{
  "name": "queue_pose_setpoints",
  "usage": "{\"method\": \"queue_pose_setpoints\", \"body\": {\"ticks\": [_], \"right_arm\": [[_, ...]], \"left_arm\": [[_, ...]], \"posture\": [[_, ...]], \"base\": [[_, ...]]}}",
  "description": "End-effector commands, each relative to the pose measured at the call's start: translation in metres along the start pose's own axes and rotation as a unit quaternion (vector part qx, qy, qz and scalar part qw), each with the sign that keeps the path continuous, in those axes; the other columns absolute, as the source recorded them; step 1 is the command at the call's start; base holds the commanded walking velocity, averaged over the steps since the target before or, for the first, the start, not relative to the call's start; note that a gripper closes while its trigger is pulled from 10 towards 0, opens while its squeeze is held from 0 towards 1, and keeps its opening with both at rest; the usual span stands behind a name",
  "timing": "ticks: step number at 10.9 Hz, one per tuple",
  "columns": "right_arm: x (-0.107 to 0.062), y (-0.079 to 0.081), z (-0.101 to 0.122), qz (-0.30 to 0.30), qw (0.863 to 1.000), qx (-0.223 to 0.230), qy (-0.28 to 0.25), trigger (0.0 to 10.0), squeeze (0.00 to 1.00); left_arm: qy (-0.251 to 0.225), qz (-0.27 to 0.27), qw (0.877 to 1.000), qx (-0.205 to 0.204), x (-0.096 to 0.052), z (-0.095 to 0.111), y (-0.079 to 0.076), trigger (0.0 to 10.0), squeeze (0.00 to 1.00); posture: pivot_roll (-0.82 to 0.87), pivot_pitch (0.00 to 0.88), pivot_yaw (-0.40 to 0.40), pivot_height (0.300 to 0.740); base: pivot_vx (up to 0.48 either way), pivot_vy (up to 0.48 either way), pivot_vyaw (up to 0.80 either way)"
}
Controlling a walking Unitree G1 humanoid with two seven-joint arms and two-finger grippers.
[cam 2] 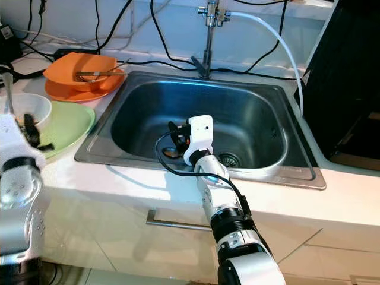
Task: Kitchen organization
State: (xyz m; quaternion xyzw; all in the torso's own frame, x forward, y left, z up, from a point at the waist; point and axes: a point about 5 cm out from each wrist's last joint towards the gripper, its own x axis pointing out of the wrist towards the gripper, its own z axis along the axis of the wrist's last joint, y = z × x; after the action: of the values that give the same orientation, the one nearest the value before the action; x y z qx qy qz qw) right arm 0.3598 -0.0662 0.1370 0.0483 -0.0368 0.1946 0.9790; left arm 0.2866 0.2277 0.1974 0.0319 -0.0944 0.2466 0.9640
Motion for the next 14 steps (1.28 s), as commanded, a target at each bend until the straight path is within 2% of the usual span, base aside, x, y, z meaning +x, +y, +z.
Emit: {"method": "queue_pose_setpoints", "body": {"ticks": [1,8,11,14], "right_arm": [[-0.001,-0.003,-0.001,-0.008,1.0,0.006,0.002,10.0,0.0],[-0.001,-0.003,-0.002,-0.007,1.0,0.007,0.004,10.0,0.0],[-0.001,-0.002,-0.002,-0.007,1.0,0.007,0.003,10.0,0.0],[-0.001,-0.002,-0.002,-0.007,1.0,0.006,0.003,10.0,0.0]], "left_arm": [[0.007,-0.011,1.0,-0.004,0.0,-0.002,-0.003,10.0,0.0],[0.028,-0.019,0.999,-0.023,-0.003,-0.012,-0.002,10.0,0.0],[0.034,-0.037,0.998,-0.034,0.0,-0.013,-0.01,10.0,0.0],[0.027,-0.064,0.997,-0.042,0.01,-0.009,-0.026,10.0,0.0]], "posture": [[0.23,0.03,-0.014,0.74],[0.24,0.03,-0.017,0.74],[0.23,0.028,-0.015,0.74],[0.23,0.025,-0.013,0.74]], "base": [[0.0,0.0,0.0],[0.0,0.0,0.0],[0.0,0.0,0.0],[0.0,0.0,0.0]]}}
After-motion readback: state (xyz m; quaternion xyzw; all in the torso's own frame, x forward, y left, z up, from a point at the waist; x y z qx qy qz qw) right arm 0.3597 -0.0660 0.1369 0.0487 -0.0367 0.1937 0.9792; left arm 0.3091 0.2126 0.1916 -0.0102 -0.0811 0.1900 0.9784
